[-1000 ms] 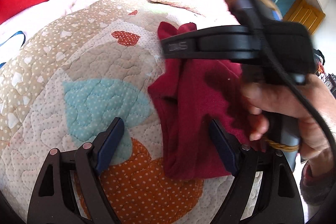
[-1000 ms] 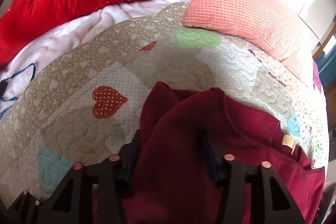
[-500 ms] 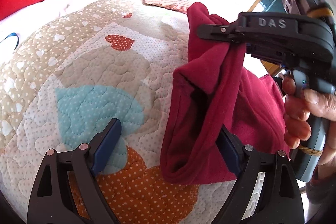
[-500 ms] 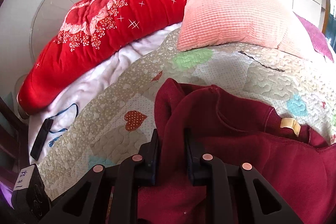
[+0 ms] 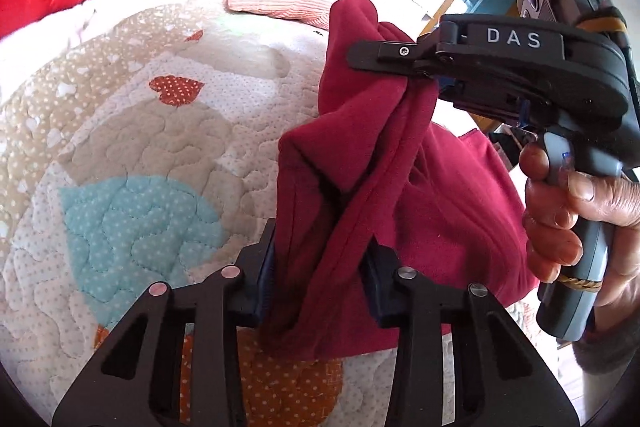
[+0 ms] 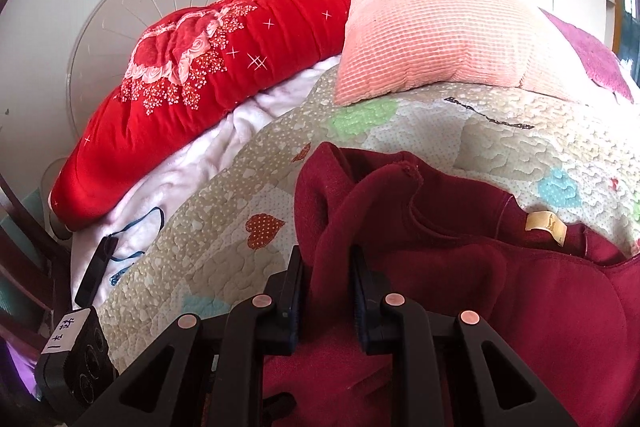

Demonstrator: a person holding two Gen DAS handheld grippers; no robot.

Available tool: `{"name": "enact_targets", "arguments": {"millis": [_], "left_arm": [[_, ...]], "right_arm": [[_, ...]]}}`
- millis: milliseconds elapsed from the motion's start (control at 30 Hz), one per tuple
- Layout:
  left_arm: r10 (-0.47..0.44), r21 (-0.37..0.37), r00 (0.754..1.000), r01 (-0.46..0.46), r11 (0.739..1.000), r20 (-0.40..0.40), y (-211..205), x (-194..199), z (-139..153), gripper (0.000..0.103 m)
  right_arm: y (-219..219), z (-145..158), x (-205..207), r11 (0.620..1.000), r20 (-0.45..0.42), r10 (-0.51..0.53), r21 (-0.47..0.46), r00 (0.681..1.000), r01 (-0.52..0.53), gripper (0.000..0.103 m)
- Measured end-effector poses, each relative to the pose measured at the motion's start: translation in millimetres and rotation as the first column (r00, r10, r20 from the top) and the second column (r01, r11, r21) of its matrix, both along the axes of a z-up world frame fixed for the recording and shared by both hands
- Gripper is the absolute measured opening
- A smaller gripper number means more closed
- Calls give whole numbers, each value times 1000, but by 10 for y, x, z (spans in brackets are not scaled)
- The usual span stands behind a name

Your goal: Fold small clothes

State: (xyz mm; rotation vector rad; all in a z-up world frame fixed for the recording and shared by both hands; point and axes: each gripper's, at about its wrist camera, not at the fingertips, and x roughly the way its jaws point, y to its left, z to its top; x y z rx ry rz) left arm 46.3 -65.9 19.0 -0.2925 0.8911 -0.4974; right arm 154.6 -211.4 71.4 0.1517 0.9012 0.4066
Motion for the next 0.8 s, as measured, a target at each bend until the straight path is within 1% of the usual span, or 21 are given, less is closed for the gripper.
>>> {"name": "enact_targets", "arguments": {"millis": [133, 233, 367, 433, 467, 633, 733, 800], "left_arm": [[2, 10, 1000, -2, 1000, 4, -20, 33, -4, 36], [-2, 18, 1000, 2, 1000, 15, -42, -6, 9, 32], [-16, 31, 999, 15, 999, 40, -91, -82, 59, 22], [-31, 23, 998, 30, 999, 52, -108, -106, 105, 17], [-37, 21, 998, 36, 999, 58, -122, -130, 131, 17], [-66, -31, 994, 69, 997, 82, -228, -248, 332, 16], [-86, -73, 990, 94, 993, 107, -384, -335, 573, 15], [-120, -54, 985, 128, 990, 127, -584, -403, 729, 15]], "right_arm": [[-20, 5, -18, 1000, 4, -4, 2, 1000, 4, 20], [-51, 5, -37, 1000, 10, -11, 12, 1000, 11, 20], [-128, 35, -99, 1000, 24, -20, 20, 1000, 19, 20], [-187, 83, -153, 1000, 32, -20, 20, 999, 19, 19], [-228, 114, -185, 1000, 36, -16, 21, 999, 15, 19], [-527, 320, -391, 999, 69, -19, 36, 997, 17, 17], [-773, 452, -533, 998, 102, -43, 44, 994, 39, 16], [-968, 535, -615, 997, 119, -69, 51, 990, 64, 16]]}}
